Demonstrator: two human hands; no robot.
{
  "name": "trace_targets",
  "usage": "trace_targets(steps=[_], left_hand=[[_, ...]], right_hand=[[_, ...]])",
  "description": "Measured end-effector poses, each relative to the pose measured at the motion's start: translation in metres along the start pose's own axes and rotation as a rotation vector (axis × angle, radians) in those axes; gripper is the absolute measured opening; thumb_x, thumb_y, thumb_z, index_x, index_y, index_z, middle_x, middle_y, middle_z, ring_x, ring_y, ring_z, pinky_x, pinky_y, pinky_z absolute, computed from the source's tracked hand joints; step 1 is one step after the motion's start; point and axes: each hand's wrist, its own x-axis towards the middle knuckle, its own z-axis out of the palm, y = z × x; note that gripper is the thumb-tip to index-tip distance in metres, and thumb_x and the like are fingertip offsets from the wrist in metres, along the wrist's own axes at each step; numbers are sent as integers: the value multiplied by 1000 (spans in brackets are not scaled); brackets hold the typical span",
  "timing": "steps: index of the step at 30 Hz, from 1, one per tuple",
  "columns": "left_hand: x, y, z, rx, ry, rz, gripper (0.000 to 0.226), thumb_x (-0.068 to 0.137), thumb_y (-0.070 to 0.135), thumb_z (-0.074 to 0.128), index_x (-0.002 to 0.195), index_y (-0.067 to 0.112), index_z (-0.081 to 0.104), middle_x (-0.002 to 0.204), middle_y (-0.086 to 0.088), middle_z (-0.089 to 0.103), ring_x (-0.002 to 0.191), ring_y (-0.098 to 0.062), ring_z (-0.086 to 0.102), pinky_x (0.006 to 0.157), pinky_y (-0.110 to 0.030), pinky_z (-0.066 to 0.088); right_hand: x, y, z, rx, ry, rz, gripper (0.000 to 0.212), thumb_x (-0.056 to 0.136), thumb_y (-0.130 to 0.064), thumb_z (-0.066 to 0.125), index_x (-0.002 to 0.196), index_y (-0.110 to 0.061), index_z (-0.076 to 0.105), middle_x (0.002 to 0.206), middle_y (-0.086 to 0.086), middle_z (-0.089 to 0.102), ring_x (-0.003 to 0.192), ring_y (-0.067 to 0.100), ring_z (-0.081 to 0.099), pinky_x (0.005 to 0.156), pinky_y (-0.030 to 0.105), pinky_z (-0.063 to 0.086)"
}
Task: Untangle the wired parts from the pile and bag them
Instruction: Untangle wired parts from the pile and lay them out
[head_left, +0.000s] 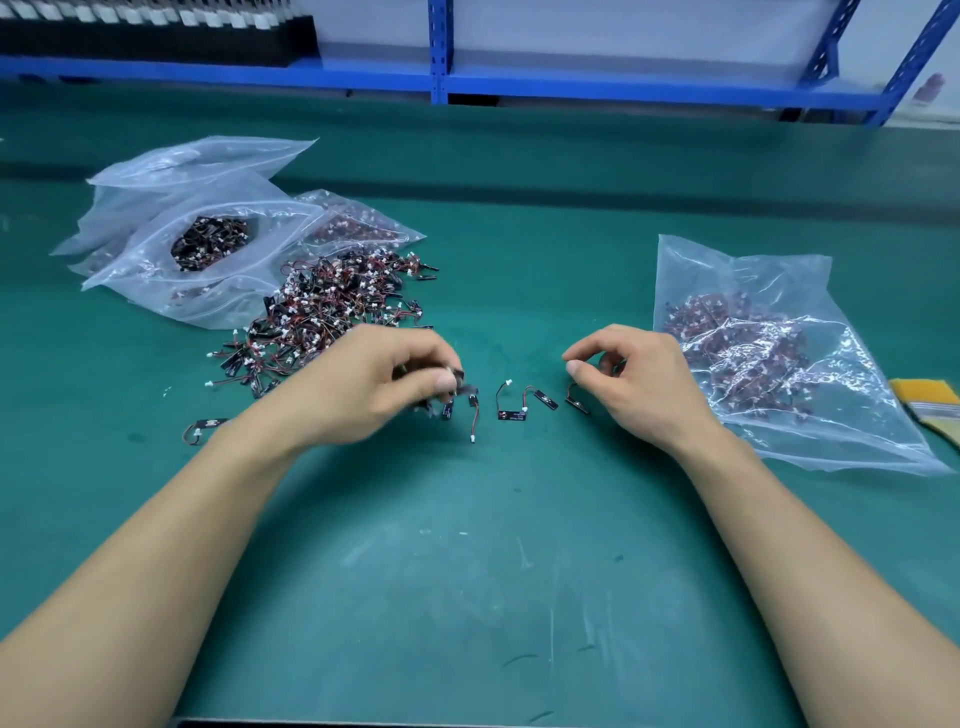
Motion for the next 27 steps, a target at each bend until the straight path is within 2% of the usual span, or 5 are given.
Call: trace_targets(steps=[4, 9, 15, 22, 27], left_hand=[[-8, -5, 11, -40, -207, -69, 8, 94, 23, 68, 88, 27, 71, 76, 12, 70, 67, -4, 65, 68, -19, 49], [-9, -8, 11, -100, -187, -78, 8, 89, 25, 73, 95, 25, 79, 80, 17, 73, 65, 1, 68, 65, -10, 47], [-10, -4, 9, -141, -135, -45, 25, 85, 37, 68, 102, 23, 80, 96, 9, 75, 82, -21, 73, 77, -44, 57], [-10, -2, 8, -156, -119, -48, 25, 84, 36, 67, 102, 25, 79, 92, 6, 70, 78, -23, 68, 70, -36, 53], [-10, 0, 9, -212, -92, -59, 23, 84, 37, 67, 100, 24, 79, 90, 0, 71, 79, -32, 67, 73, -50, 51]], right_hand=[[0, -2, 0, -2, 4, -10, 6, 86, -13, 74, 83, -19, 77, 64, -15, 58, 60, 6, 53, 60, 9, 37], [0, -2, 1, 15, 16, -31, 8, 87, -16, 74, 82, -21, 75, 61, -12, 56, 58, 10, 50, 59, 13, 36], [-2, -8, 3, 43, 19, -91, 11, 90, -18, 72, 80, -22, 74, 66, -4, 61, 59, 15, 51, 58, 17, 37], [-6, -19, 5, 61, -41, -152, 11, 91, -17, 72, 81, -19, 74, 70, 3, 63, 58, 20, 52, 59, 30, 42], [-14, -40, 6, 88, -135, -296, 9, 86, -26, 74, 84, -18, 76, 69, -15, 56, 55, 7, 42, 58, 13, 29]])
